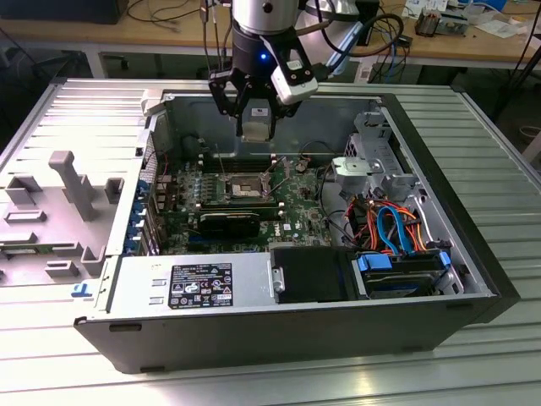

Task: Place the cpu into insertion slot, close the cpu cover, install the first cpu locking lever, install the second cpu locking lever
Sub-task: 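Place the cpu into insertion slot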

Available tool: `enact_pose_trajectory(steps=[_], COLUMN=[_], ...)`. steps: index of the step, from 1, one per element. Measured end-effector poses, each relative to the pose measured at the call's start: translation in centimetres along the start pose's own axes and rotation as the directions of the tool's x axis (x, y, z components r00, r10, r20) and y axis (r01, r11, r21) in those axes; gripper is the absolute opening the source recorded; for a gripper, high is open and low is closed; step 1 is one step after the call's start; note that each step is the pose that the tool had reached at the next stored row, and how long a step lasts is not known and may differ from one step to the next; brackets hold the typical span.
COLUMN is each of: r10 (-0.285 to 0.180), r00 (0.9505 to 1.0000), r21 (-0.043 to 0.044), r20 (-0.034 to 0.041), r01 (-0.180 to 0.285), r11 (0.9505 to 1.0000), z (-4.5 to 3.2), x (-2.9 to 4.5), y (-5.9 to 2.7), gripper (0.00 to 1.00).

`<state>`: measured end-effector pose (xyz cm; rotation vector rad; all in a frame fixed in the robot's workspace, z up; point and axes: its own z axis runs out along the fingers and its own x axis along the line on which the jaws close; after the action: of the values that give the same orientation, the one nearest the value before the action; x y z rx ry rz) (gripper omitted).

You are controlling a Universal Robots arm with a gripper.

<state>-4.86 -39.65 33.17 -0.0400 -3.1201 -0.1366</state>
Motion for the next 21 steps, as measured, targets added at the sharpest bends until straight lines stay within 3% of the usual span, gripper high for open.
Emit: enact_pose_trajectory(steps=[21], r10=[0.000], r00=[1.0000], r21=[0.0007], r20=[0.0001], r01=[0.000], r11=[1.0000], z=[0.72], x=[0.02], y=[-0.40], gripper=[0.55])
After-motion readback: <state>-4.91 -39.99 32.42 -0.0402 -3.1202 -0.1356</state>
